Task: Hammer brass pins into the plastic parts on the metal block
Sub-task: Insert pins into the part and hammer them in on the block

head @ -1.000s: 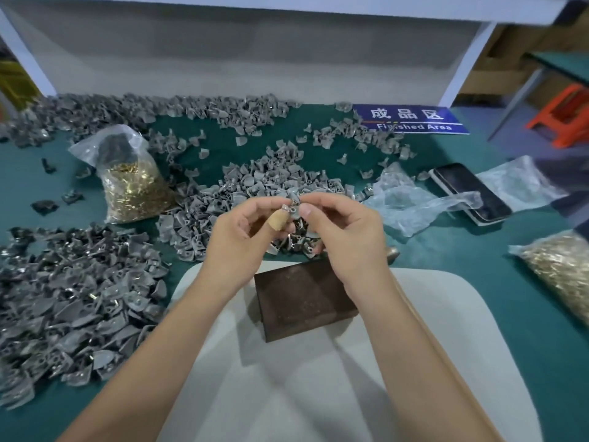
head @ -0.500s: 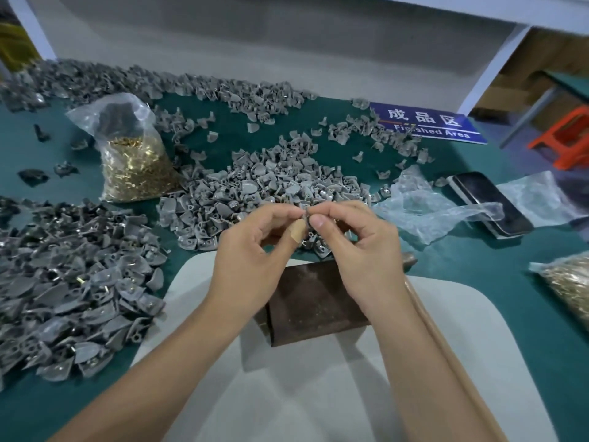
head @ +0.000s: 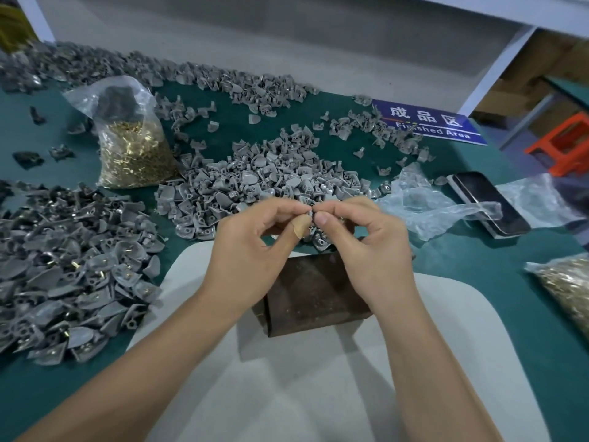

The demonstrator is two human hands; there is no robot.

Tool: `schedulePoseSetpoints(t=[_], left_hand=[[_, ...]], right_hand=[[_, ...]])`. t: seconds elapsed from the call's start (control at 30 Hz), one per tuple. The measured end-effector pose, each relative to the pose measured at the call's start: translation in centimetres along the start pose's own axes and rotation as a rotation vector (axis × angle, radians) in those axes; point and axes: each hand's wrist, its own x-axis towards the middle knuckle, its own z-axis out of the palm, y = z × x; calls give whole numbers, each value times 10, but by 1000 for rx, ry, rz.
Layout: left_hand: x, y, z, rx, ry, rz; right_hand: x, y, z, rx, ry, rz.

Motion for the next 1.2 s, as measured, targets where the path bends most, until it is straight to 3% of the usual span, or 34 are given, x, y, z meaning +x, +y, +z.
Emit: schedulePoseSetpoints(t=[0.17,0.37,0.67,0.97,1.2], left_hand=[[1,4,-3,235,31,240],[0,4,1,38,5,49],[4,-4,-4,107,-84,65],[6,5,-9,101,-153,99],[2,12,-6,-49,-98,-34]], right_hand=[[-6,-4,1,-78,83,-91],[-5,-4,-3,69,73,54],[-5,2,-7,-242,5,-171],[-2,1,-12,-139,-95,-163],[-7,-5,-4,39,-2,-63]])
